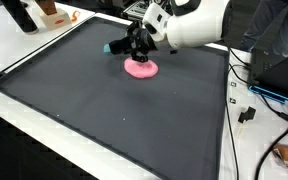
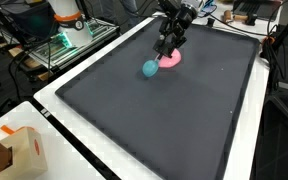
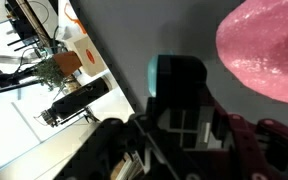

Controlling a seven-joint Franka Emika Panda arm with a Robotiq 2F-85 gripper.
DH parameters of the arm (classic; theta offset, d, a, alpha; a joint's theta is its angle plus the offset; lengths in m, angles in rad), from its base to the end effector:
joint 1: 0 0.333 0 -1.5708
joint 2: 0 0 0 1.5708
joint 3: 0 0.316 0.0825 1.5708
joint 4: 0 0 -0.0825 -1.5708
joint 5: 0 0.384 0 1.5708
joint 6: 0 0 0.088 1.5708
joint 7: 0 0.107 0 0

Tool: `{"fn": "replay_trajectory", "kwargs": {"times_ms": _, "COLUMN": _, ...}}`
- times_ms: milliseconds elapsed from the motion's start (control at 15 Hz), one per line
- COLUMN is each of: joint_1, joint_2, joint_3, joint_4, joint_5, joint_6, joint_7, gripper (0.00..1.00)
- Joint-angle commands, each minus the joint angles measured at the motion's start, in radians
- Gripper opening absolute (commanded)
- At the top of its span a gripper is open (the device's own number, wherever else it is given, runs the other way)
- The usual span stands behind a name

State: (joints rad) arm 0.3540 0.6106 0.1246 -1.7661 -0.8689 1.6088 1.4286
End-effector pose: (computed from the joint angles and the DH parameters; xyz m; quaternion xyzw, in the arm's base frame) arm 0.5608 0.1968 0.2088 0.8416 -0.2371 0.0913 0.4766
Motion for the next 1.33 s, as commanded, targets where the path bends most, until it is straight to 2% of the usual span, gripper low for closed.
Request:
{"fn": "replay_trajectory", "kwargs": {"times_ms": 0, "joint_1": 0.005, "joint_2": 0.003, "joint_3": 0.004, "joint_4": 0.011, "joint_5": 0.017, "joint_6": -0.031, "joint_7": -0.039, "gripper": 0.26}}
{"fn": "replay_trajectory", "kwargs": {"times_ms": 1267, "joint_1": 0.002, "joint_2": -0.015, "joint_3": 0.022, "joint_4": -0.012, "joint_5": 0.056, "joint_6": -0.081, "joint_7": -0.157, "gripper": 0.26}}
